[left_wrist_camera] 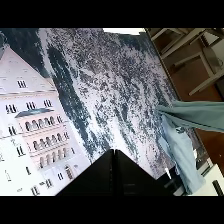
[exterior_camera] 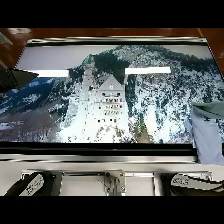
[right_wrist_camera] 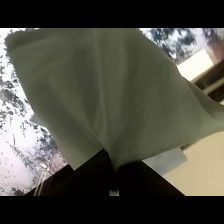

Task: Fold the shirts.

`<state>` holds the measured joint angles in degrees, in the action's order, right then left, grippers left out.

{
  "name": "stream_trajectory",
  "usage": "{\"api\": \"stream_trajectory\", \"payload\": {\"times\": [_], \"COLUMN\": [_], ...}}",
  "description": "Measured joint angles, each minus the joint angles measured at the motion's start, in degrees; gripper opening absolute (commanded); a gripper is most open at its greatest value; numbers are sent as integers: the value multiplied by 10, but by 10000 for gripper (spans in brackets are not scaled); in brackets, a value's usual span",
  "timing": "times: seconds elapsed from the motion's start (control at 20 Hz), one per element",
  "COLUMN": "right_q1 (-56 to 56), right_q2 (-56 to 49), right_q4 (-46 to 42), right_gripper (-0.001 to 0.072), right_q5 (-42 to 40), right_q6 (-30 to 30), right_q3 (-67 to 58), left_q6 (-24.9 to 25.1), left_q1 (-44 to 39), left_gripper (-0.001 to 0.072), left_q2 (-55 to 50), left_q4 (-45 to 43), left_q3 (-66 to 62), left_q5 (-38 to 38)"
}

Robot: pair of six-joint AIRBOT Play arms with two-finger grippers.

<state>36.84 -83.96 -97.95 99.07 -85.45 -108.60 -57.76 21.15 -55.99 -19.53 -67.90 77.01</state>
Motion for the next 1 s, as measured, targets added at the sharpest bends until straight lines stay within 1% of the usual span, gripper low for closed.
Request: {"api": "stream_trajectory", "payload": {"times": [0.1, 0.25, 0.45, 0.65, 0.9, 0.95, 1.0], "right_q1": [31, 63, 89, 98, 101, 101, 101], "right_q2": [1, 13, 26, 31, 32, 32, 32], "right_q4": [-4, 1, -11, -62, -97, -100, -102], "right_gripper": [66, 67, 67, 67, 67, 109, 338], "right_q5": [30, 51, 49, 51, 12, 2, -7], "right_q6": [-15, -24, -22, -19, -20, -23, -25], "right_q3": [11, 66, 183, 285, 362, 372, 379], "left_q6": [0, 0, 0, 0, 0, 0, 0], "left_q1": [-1, -2, -2, -2, -2, -2, -2], "left_gripper": [36, 36, 36, 36, 36, 36, 36], "left_q2": [0, 0, 0, 0, 0, 0, 0], "left_q4": [0, 0, 0, 0, 0, 0, 0], "left_q3": [0, 0, 0, 0, 0, 0, 0], "left_q5": [0, 0, -4, -5, -7, -8, -9]}}
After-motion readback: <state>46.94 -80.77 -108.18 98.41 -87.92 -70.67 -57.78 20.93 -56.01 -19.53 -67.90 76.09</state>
